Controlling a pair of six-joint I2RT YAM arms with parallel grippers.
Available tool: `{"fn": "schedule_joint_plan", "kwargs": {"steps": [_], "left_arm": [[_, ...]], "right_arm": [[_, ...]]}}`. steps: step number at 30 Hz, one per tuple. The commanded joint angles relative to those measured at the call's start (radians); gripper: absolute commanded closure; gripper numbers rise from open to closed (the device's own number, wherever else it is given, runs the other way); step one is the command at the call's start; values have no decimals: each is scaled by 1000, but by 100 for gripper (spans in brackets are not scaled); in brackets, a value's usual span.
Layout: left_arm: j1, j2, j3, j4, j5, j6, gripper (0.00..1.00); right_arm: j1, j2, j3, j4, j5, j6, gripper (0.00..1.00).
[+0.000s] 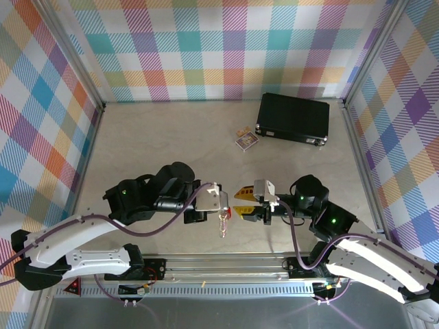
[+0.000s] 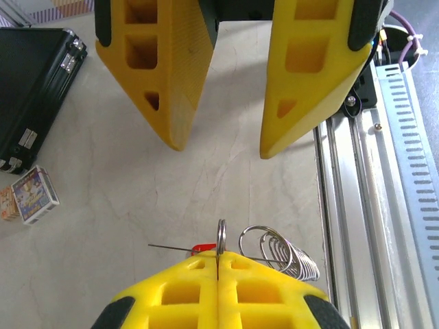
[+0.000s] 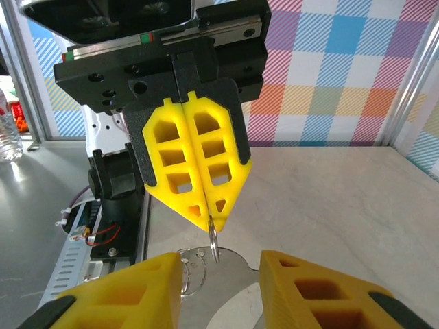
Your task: Put the keys on the keyring
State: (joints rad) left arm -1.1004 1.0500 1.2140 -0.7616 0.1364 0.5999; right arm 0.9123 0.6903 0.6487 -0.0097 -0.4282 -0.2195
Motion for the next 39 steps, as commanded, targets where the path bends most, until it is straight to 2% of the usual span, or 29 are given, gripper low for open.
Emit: {"fn": "schedule_joint_plan", "kwargs": {"steps": [1,6,23,29,36,39], "left_arm": [[-21,-3,40,0,-30,29,100],[-36,8,48,1,-26,33,100],[-56,24,42,28,3,24,100],[-56,23,36,38,9,23,100],[-56,23,29,44,12,17,100],[-56,11,13,63,18,1,100]], "right_arm": [[7,-11,-10,6,-37,-42,64],[8,6,-8,-4,-50,-49,62],[32,83,11,20,-43,-63,71],[42,103,18,30,-36,-66,80],[49,111,18,35,-23,-70,99],[52,102,2,66,-5,-58,100]]}}
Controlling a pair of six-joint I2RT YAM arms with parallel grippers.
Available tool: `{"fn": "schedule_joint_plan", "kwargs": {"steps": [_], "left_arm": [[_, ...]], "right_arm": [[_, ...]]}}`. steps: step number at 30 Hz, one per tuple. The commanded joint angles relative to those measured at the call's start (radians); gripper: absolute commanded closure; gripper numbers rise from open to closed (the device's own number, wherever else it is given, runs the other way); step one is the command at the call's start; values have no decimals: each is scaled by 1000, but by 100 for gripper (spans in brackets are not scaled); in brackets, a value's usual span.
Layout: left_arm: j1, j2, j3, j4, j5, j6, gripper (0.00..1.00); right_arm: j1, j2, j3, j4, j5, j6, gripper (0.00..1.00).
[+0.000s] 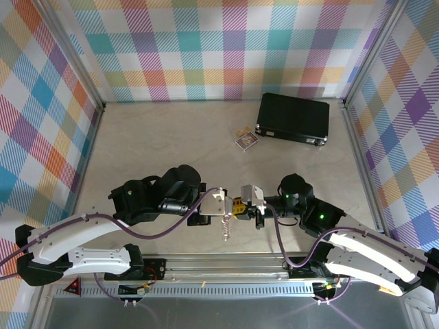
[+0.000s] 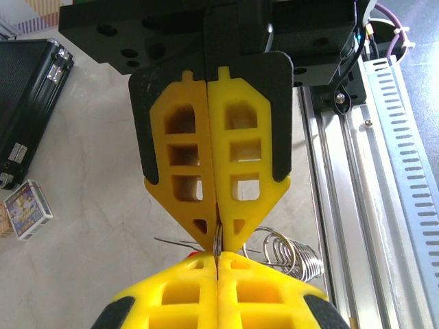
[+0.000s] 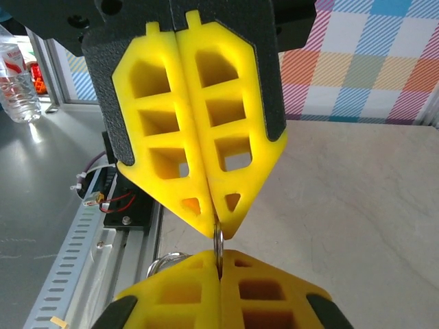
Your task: Put the keys on the keyring
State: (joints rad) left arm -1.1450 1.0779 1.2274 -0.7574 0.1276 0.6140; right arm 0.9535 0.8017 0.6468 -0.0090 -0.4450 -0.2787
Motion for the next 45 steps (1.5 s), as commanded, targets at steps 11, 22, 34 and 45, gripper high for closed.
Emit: {"fn": "schedule_joint_plan", "kwargs": {"steps": [11,22,34,45], "left_arm": [[-7,-377,-354,470,81,-245,72],[-7,-342,-355,632,237,-302,74],[-7,-276,-365,775,279,-333,74],[-7,-251,-356,791,294,-340,88]], "right_arm": [[11,-138,-170,467,-57,190,100],[11,-117,-205,746,-131,342,100],[11,-113,-216,774,-152,351,100],[11,-122,-224,777,-152,351,100]]}}
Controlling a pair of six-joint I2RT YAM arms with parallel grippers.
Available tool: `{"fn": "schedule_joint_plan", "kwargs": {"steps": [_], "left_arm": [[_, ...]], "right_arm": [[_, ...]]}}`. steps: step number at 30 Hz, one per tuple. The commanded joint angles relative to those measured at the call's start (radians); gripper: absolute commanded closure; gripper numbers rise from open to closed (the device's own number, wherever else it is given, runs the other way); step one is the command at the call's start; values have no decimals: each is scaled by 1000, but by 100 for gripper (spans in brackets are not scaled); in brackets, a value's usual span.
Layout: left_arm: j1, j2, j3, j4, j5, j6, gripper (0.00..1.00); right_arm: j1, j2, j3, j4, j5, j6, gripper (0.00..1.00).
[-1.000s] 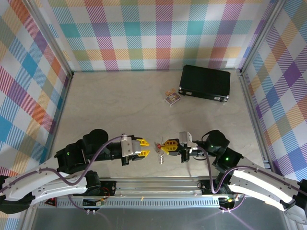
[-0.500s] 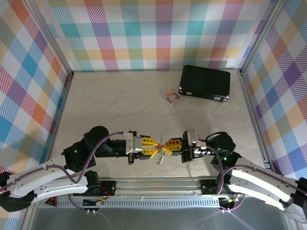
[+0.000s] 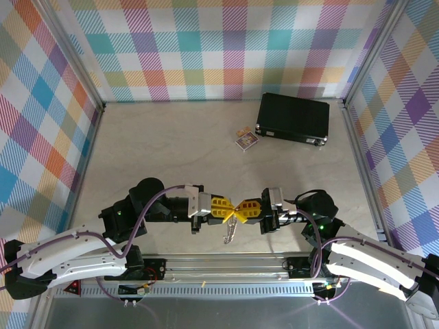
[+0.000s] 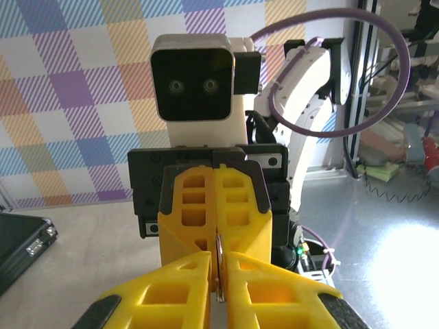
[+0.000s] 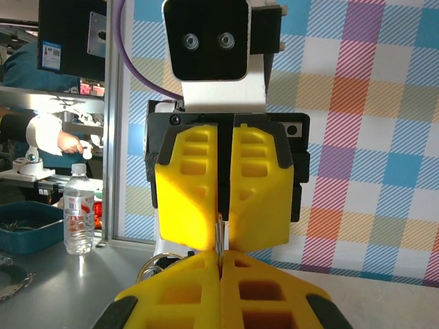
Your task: Put the keys on the keyring
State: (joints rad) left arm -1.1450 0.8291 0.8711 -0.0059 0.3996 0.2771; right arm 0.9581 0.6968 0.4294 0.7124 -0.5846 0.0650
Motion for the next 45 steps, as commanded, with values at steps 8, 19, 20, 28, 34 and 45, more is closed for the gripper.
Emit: {"fn": "schedule_joint_plan", "kwargs": {"steps": [8,19,20,28,34,45], "left_arm": [[-7,-5,18,3,14,18,100],[-7,57,149,-260,-85,176,100],[-7,66,156,-264,-86,180,100],[-7,92,168,-299,-91,188,100],[-7,98,172,-309,-102,192,100],[-7,-12,34,-173,-186,127,69]], "right_arm": [[7,-23,3,19,6,0,100],[7,-98,127,-507,162,-228,71],[7,-97,134,-525,172,-238,71],[6,-75,132,-540,193,-251,79],[7,-69,130,-539,204,-254,98],[7,-103,95,-456,165,-233,100]]}}
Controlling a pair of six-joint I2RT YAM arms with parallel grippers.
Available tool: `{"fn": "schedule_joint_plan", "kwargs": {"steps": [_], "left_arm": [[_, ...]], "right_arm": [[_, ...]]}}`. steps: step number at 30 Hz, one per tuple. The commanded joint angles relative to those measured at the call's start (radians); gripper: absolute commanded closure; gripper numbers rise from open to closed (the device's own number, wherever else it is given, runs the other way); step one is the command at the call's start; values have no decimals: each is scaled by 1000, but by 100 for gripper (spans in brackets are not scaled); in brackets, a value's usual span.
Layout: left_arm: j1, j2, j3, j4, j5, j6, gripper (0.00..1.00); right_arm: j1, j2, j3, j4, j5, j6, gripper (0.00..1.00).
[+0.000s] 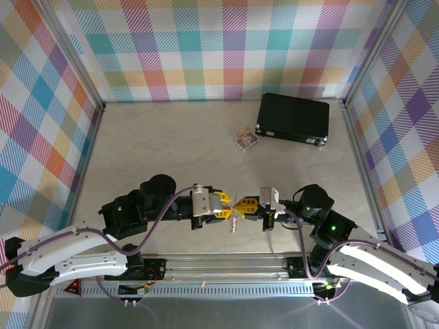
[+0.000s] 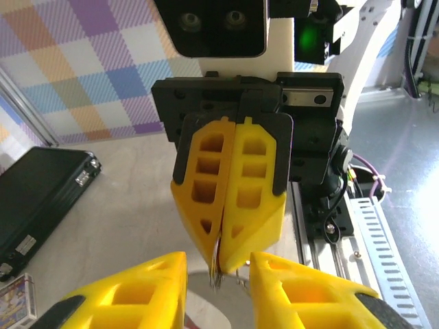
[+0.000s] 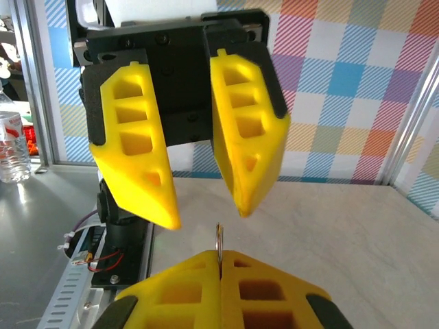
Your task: Put the keys on the keyring
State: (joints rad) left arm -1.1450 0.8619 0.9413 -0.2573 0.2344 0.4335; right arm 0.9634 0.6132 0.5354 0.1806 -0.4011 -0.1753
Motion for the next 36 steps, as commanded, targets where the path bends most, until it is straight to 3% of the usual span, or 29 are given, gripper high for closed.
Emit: {"fn": "schedule_joint_plan", "kwargs": {"steps": [1,8,19,36], "left_arm": [[-7,-51,-41,82,-11,-33,70],[-7,-54,-65,122,31,-54,75],[-7,-47,-70,143,39,-57,81],[-1,-31,-95,185,48,-69,82]], "right_arm": [[0,-18,-11,82,-28,12,100],[1,4,-38,206,-95,69,100],[1,42,-33,250,-128,104,100],[1,44,-49,298,-145,118,100]]}}
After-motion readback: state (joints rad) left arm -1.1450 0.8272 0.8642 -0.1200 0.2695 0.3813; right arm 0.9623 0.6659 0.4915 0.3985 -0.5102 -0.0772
